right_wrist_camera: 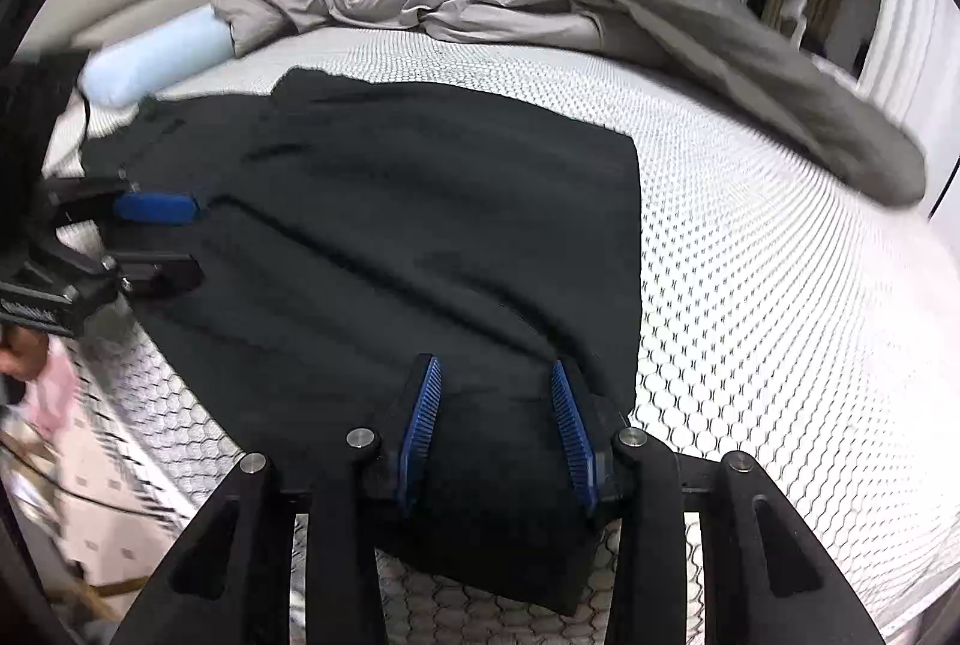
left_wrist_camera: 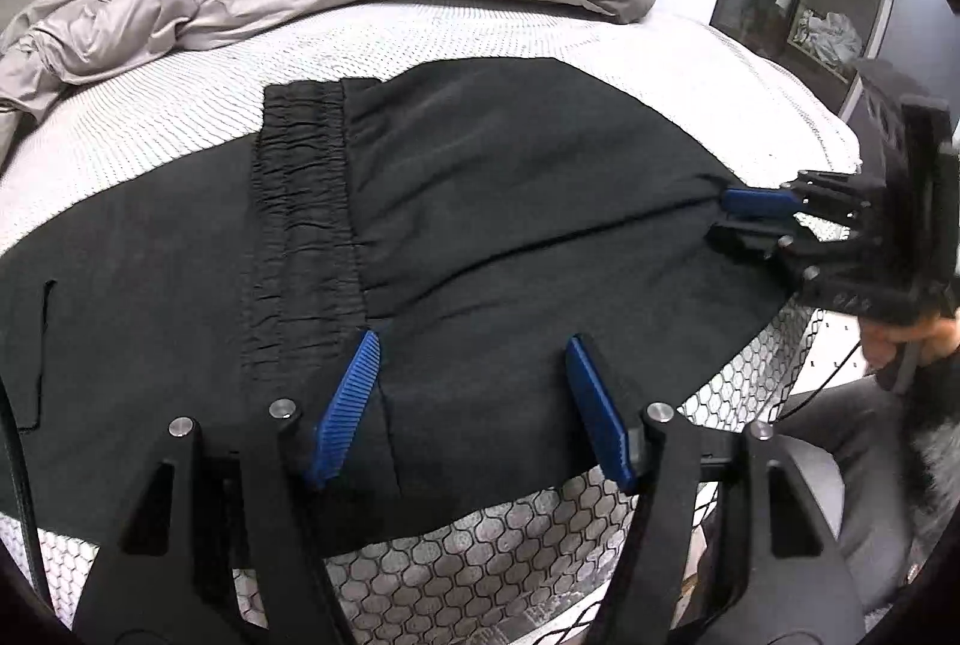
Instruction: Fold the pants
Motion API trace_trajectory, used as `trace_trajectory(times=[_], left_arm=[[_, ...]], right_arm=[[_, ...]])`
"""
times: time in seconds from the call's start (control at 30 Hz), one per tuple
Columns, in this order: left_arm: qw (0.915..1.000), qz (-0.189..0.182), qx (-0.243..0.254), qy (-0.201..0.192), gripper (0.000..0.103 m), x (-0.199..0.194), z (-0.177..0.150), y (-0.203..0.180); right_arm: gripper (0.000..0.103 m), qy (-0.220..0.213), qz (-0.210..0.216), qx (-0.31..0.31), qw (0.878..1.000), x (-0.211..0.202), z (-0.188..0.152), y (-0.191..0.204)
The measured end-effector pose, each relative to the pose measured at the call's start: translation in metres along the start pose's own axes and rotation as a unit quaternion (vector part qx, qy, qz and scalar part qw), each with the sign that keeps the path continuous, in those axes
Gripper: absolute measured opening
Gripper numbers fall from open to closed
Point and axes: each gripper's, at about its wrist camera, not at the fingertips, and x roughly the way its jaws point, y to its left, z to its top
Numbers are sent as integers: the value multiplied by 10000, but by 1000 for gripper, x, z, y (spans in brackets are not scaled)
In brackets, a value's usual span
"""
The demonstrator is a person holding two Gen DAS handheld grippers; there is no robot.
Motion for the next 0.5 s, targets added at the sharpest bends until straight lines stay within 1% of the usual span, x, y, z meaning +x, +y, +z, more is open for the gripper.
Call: trace_trajectory(times=[0.07,0.17,0.2,0.27,0.3,0.37,0.43,0.5], left_arm=[[9999,115,-83,3,63,-2,6,4],[9991,313,-282,-16,63,-7,15,4],[9988,357,-319,-53,63,-7,17,4],[9984,405,-379,63,63,1,17,6],[9984,426,-361,102,63,6,14,8],[9987,459,-223,21,63,9,8,6],[9987,493,-105,-13,63,10,5,5],[9986,519,-128,-5,63,9,3,5]], right_arm=[[40,-13,258,161,9995,-10,5,-9],[43,-118,499,235,9984,-11,21,2],[43,-81,543,251,9982,-7,23,6],[43,103,729,311,9968,9,27,13],[43,204,749,314,9965,18,28,19],[43,268,624,111,9976,30,30,29],[44,234,473,-296,9982,32,25,37],[44,268,500,-467,9973,29,22,31]])
